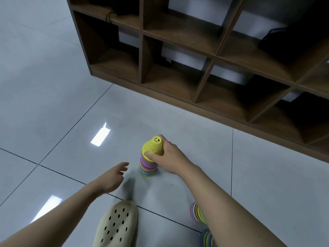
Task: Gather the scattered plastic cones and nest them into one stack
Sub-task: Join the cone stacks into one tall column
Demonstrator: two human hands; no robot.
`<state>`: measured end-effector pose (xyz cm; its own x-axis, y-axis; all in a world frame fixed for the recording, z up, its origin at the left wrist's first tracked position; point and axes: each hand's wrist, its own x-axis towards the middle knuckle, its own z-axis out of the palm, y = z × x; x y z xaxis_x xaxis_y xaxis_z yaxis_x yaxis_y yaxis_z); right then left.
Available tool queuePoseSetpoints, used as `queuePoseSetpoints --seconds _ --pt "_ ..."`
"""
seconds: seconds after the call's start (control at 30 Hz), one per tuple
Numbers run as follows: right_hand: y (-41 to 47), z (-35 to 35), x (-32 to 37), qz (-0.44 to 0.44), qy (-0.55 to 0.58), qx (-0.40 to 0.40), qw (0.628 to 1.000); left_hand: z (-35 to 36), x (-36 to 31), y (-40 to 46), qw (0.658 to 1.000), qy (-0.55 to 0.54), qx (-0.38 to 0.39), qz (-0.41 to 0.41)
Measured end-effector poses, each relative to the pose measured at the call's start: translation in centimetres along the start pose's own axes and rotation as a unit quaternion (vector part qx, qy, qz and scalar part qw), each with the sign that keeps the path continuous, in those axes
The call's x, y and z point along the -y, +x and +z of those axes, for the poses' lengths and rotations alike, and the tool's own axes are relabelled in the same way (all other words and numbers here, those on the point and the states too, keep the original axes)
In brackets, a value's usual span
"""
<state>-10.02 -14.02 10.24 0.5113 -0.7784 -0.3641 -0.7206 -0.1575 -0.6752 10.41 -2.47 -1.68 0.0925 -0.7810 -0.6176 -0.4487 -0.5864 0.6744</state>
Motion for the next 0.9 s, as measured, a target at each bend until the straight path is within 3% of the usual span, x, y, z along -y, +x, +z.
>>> queuePoseSetpoints --seconds 0.3,0.5,0.63,0.9 --pt "0.5 1.7 -1.7 0.016 0.057 -0.026 0.998 4.2 0.3 4.4 0.990 -0.123 -0.067 0.034" --pt "0.7 1.4 -2.6 0.019 0.090 -0.020 0.996 5.6 0.2 7.0 0.987 -0.044 -0.060 0.143" --pt "-0.1 0.5 -3.9 0.028 0.134 -0.036 0.990 5.6 0.8 8.9 0.983 0.018 -0.077 0.166" --pt "-0.8 -0.1 -6.9 0.060 0.211 -0.064 0.974 7.1 -2.3 8.6 0.980 0.028 -0.119 0.157"
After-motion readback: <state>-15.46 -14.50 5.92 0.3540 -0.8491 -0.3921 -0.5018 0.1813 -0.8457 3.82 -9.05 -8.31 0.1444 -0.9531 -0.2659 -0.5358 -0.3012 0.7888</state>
